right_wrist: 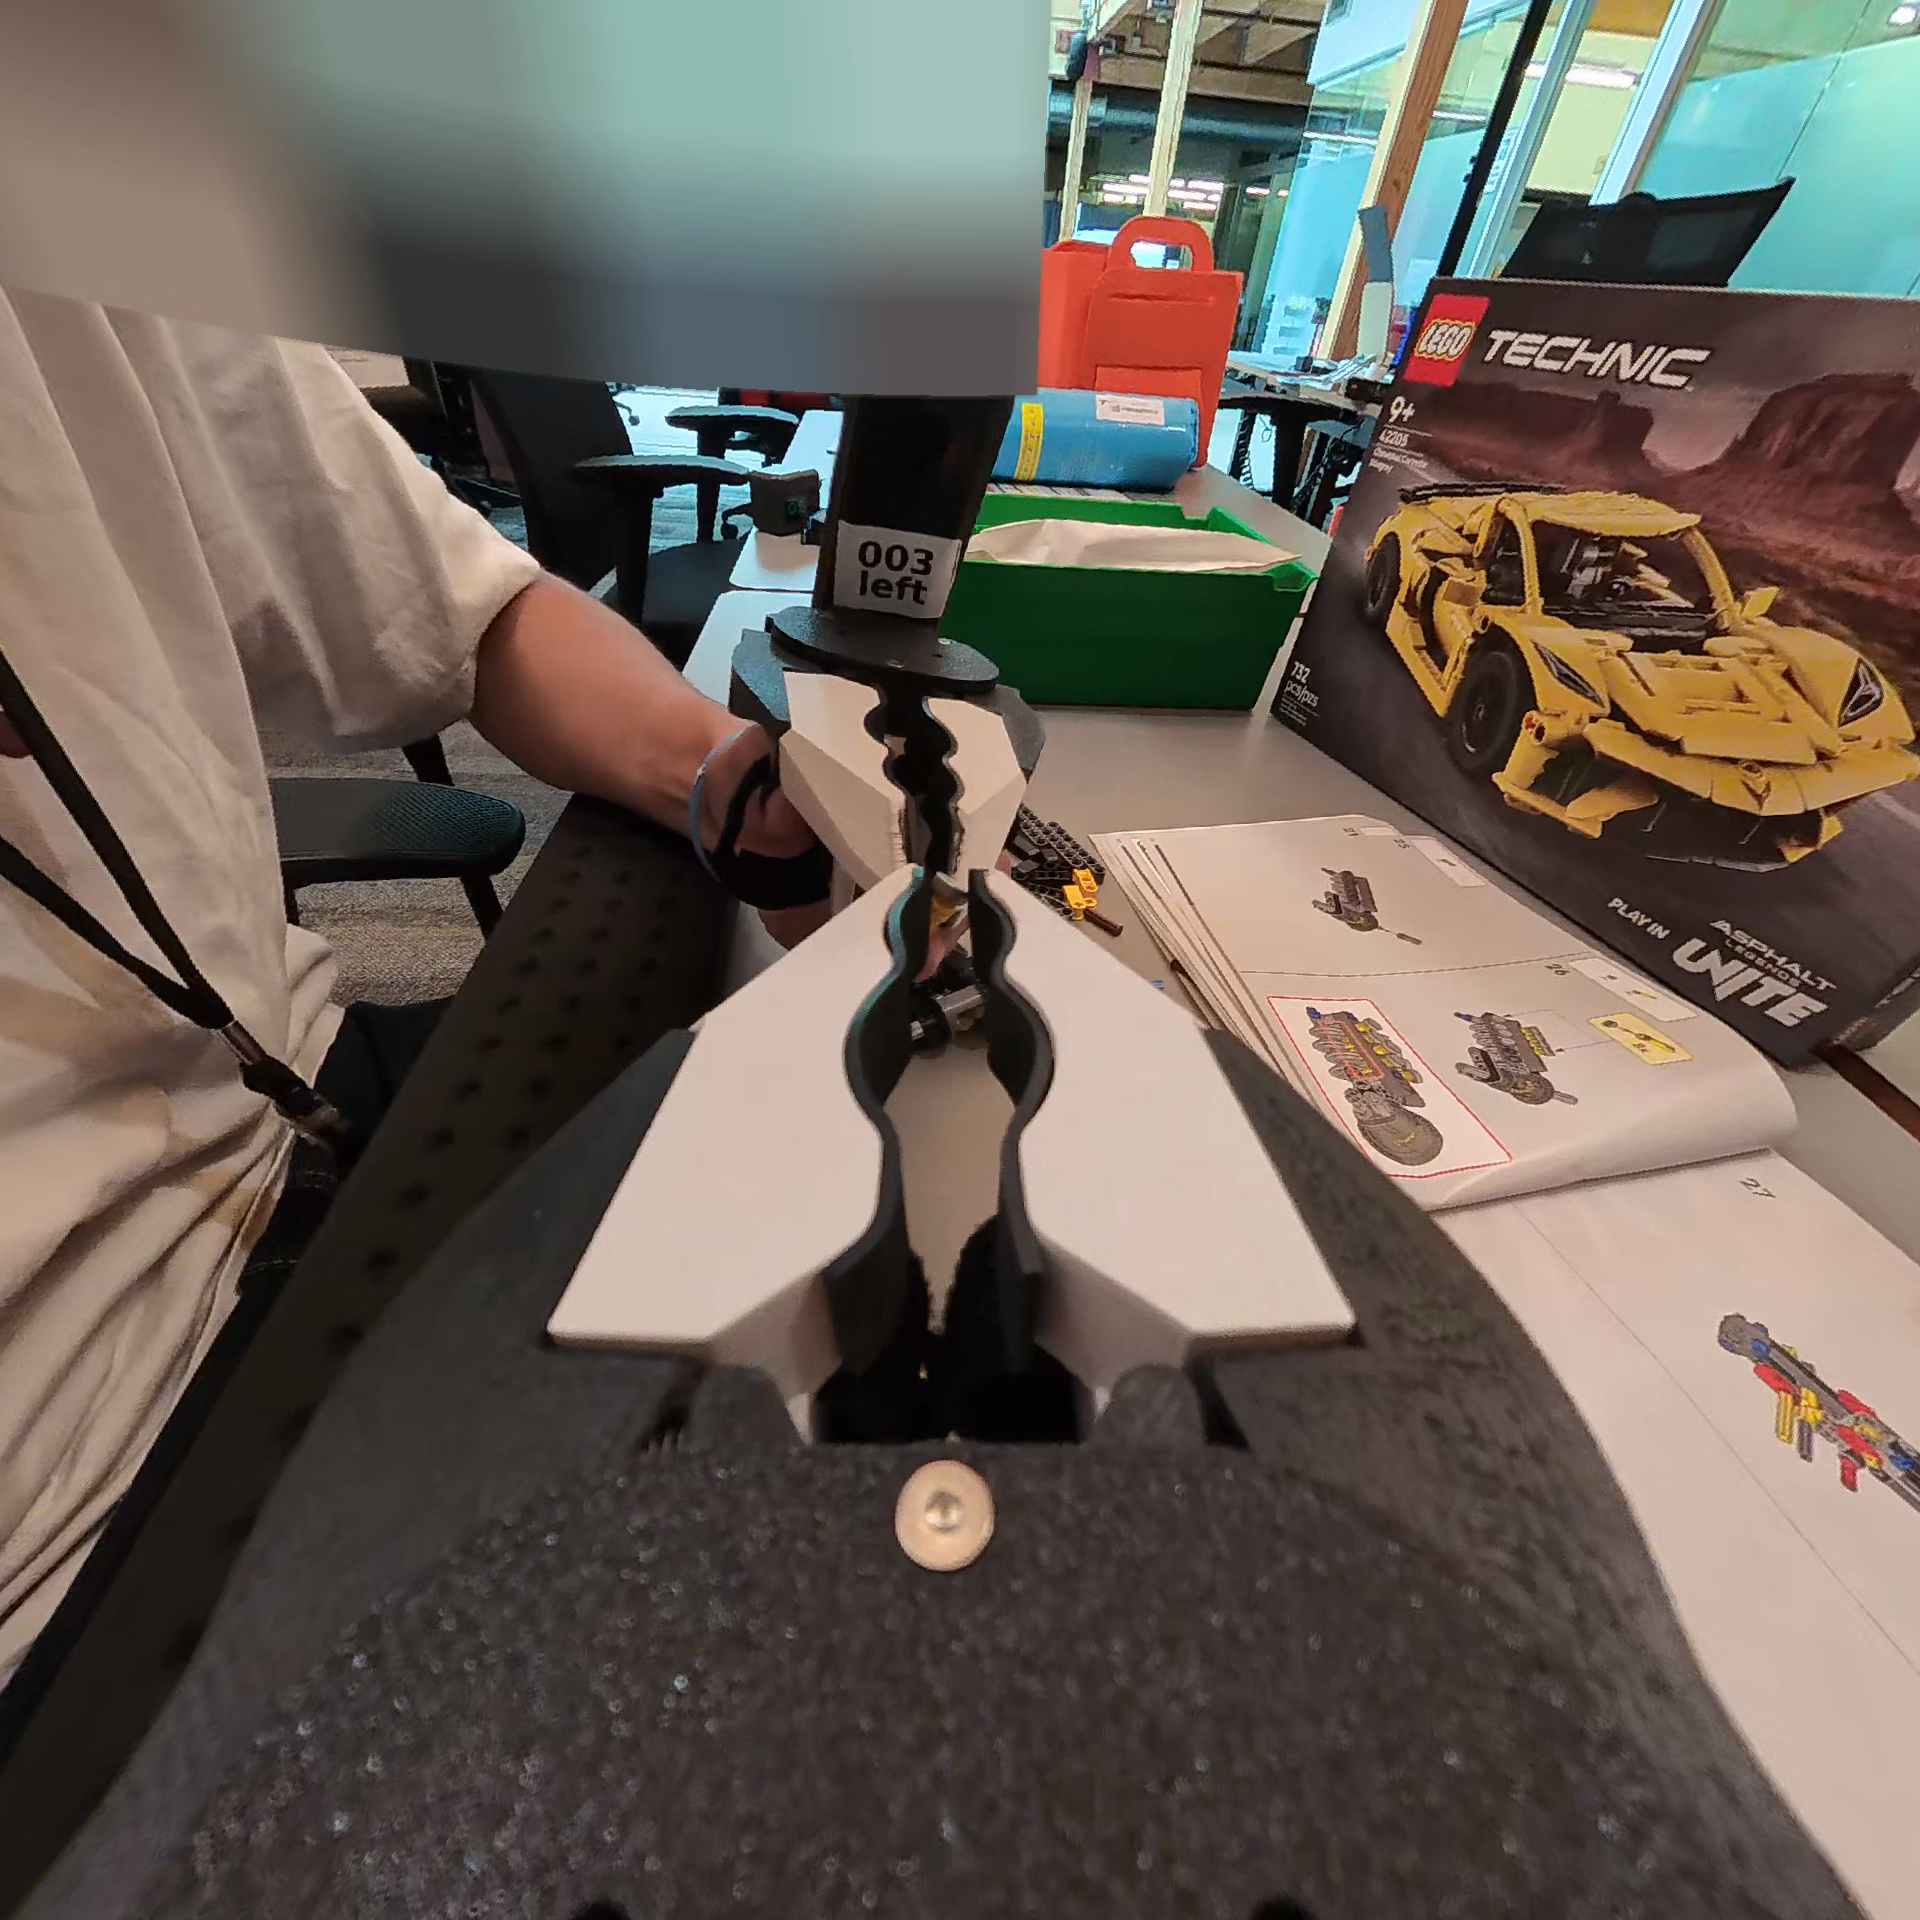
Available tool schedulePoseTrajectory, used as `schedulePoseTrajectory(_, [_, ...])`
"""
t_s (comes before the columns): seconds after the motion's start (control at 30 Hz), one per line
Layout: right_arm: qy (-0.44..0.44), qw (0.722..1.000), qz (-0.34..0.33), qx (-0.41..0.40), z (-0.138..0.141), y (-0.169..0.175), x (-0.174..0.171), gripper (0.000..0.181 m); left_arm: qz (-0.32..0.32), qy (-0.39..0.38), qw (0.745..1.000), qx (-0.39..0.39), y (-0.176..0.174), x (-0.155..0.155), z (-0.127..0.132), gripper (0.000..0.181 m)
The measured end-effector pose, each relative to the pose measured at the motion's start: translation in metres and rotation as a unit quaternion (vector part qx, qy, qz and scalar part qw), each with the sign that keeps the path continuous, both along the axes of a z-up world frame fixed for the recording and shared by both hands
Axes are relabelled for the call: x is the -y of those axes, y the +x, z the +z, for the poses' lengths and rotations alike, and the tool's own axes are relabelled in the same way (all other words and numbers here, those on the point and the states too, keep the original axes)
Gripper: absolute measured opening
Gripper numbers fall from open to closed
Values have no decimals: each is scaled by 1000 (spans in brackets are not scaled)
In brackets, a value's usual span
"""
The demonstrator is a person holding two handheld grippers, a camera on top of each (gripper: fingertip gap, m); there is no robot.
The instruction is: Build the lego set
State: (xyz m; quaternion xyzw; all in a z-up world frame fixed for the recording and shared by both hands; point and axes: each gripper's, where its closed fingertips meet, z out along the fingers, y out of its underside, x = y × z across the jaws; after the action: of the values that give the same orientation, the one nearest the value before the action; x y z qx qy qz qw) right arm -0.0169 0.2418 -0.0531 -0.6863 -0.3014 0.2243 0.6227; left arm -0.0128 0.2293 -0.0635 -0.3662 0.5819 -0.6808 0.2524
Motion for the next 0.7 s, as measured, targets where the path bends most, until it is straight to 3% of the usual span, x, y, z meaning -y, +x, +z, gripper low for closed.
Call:
schedulePoseTrajectory(0.33, [22,999,-25,9,-2,3,0,6,7,5,1000,-6,1,-3,-1,3])
schedulePoseTrajectory(0.6, [90,991,-97,35,-1,7,-7,3,-1,-66,997,-28,4,-9,1,4])
schedulePoseTrajectory(0.7, [64,987,-88,120,-33,-8,-9,0,-9,-96,995,-23,3,-10,9,3])
